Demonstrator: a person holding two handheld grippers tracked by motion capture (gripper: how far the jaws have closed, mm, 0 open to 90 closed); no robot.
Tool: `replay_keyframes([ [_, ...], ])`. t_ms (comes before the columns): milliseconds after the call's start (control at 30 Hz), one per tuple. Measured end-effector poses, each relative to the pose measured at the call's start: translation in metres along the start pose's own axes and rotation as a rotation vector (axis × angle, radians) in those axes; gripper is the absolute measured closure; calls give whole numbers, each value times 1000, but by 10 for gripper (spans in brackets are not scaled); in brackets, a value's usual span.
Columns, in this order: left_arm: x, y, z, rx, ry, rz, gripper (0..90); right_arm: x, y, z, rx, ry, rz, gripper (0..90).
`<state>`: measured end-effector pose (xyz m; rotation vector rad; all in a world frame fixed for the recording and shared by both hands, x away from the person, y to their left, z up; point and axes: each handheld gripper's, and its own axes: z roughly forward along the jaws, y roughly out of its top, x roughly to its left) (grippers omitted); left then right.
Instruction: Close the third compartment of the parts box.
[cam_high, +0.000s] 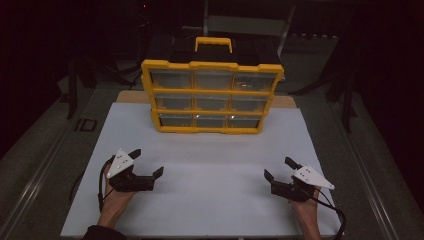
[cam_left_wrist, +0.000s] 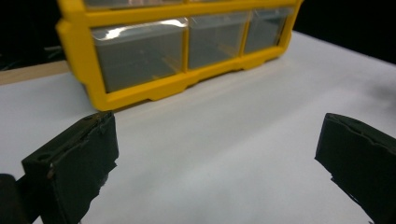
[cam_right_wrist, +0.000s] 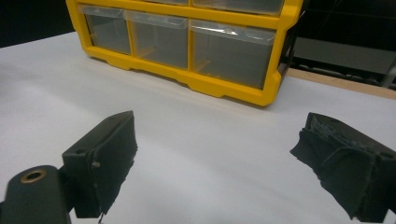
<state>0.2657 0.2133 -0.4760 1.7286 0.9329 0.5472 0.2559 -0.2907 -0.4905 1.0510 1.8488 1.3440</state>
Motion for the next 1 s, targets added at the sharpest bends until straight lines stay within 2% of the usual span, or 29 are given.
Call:
replay_keyframes([
  [233,9,-10,-17,-31,64,-12,0,1,0,-1,-9,7,-5,105],
  [367,10,-12,-23,-43,67,-15,0,1,-1,0,-15,8,-3,105],
  [533,6,-13,-23,-44,76,6,0,3,-2,-1,-16,14,-5,105],
  [1000,11,-15,-24,-46,119,2,0,4,-2,-4,-31,19,-13,106],
])
